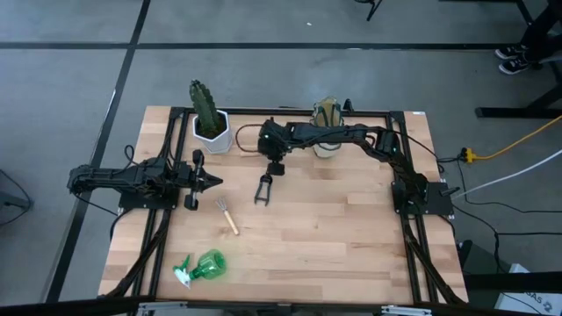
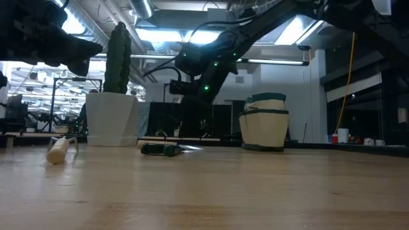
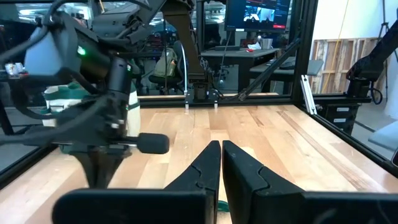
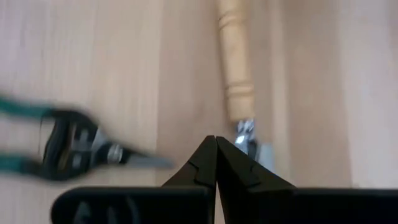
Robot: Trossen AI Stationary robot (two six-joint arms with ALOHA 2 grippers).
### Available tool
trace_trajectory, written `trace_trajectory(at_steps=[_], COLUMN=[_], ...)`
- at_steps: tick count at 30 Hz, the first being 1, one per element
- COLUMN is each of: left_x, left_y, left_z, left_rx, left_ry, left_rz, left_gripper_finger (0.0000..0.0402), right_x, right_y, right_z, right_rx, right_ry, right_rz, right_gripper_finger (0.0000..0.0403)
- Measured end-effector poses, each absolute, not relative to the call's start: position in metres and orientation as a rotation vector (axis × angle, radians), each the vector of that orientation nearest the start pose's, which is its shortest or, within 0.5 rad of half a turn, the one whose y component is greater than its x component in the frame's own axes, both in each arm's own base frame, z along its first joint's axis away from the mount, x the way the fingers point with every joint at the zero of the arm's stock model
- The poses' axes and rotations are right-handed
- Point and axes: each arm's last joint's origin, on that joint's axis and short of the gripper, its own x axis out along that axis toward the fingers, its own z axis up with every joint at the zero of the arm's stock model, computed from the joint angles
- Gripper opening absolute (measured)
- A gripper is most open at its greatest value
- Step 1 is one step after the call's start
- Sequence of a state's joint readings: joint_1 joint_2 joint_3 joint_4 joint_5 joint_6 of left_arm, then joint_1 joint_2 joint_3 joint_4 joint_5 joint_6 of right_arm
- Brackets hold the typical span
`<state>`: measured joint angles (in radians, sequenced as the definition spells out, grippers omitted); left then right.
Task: Pick & Place Garden tools in Gardening bag
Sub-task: Put the trowel into the gardening bag
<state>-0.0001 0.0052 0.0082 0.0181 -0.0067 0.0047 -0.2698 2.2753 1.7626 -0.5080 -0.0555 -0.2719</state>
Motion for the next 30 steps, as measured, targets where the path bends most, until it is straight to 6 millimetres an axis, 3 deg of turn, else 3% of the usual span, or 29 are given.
trace_trajectory(at_steps=[7,17,30], left_x=[0.098,0.097,0.098], left_y=[0.0,0.0,0.0], left_z=[0.168,0.168,0.168], left_rx=[0.005,0.005,0.005], left_ry=[-0.021,-0.021,-0.021], left_rz=[0.007,0.007,0.007], left_gripper_finger=[0.0011,0.0011,0.001], right_x=[0.474,0.466,0.458], right_y=[-0.138,-0.155,-0.154], right_z=[0.161,0.159,0.154], right_rx=[-0.027,0.073,-0.058], right_ry=[0.909,0.94,1.05], right_rz=[-0.126,-0.198,-0.135], right_gripper_finger=[0.0008,0.0008,0.0008])
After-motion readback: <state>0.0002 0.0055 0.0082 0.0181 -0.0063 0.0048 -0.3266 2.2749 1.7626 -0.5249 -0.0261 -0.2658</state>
